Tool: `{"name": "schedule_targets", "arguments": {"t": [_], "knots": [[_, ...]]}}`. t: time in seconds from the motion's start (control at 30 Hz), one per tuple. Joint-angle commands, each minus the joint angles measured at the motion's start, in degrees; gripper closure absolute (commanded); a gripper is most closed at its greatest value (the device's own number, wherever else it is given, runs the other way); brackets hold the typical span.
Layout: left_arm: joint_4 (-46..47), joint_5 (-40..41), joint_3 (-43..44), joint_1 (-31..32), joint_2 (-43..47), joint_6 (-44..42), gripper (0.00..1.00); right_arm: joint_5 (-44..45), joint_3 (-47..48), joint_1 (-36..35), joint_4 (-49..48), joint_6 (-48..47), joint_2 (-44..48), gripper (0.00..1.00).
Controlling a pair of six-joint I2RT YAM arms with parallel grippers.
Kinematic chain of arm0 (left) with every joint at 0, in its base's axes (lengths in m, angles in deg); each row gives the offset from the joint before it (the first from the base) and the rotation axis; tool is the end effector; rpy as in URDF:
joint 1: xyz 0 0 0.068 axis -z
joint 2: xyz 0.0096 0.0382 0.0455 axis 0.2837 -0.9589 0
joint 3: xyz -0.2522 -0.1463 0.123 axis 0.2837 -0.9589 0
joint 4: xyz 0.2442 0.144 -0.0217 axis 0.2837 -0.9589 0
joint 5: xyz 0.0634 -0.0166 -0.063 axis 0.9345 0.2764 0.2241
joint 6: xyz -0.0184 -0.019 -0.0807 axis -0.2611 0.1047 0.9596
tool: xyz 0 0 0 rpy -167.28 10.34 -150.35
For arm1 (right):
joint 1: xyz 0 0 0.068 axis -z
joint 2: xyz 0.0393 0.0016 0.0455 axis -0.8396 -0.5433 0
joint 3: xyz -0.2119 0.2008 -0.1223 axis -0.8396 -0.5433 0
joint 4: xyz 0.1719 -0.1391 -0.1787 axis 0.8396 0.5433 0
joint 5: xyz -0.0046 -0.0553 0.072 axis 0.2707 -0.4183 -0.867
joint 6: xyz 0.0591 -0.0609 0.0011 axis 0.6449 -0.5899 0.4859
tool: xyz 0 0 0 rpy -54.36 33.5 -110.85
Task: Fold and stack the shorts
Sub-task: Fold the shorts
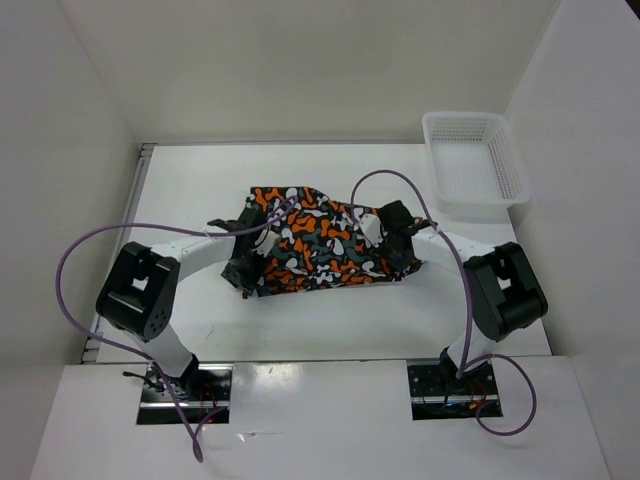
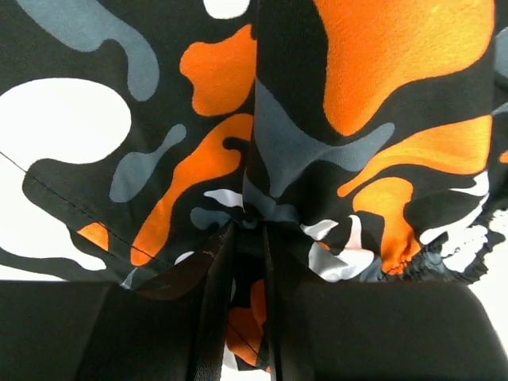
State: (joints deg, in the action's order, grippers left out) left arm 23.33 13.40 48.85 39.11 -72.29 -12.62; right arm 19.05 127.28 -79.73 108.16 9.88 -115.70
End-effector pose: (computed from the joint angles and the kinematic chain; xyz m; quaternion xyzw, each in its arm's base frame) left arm 0.3042 -0.1220 0.1468 0.1871 0.9755 0.0060 0.1153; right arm 0.3107 0.1207 0.1533 -0.4520 0.8673 -0.0728 0.1955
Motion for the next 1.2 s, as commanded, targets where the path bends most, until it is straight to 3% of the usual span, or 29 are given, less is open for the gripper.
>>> {"name": "schedule_targets", "arguments": {"t": [0.0,0.1,0.2,0.27,0.33,0.57,0.67,0.9,1.17], "knots": [[5.27,11.84,-4.79,-0.48,-3.81,-0.54,0.45,2.16,3.28,-0.39,-3.37,-1.01,-0.17,0.75],[4.92,12.55,-4.79,-3.55,-2.68,-0.54,0.47,-0.12,11.88,-0.39,-2.76,7.06,2.2,0.67],[1.51,10.28,-4.79,-4.96,1.52,-0.54,0.48,-4.16,20.24,4.95,0.57,19.09,3.26,0.56],[-2.62,6.5,-2.08,-4.97,6.78,-0.54,0.48,-7.67,21.22,9.86,4.0,24.72,3.26,0.55],[-5.09,1.25,2.29,-4.97,11.1,-0.54,0.48,-8.3,19.21,11.64,5.33,26.41,3.87,0.55],[-9.76,-9.76,10.23,-7.95,8.67,-0.54,0.48,-12.26,8.13,12.26,7.88,30.19,6.33,0.45],[-8.98,-10.91,10.24,-8.66,6.74,-0.54,0.45,-13.92,8.13,13.14,6.91,31.34,4.15,0.42],[-4.06,-3.88,7.77,-11.12,3.05,-0.54,0.41,-14.55,9.18,15.87,7.44,34.07,-0.86,0.32],[-2.03,-12.83,8.91,-13.32,-1.0,-0.54,0.39,-20.17,9.8,15.87,8.05,36.97,-5.7,0.28]]}}
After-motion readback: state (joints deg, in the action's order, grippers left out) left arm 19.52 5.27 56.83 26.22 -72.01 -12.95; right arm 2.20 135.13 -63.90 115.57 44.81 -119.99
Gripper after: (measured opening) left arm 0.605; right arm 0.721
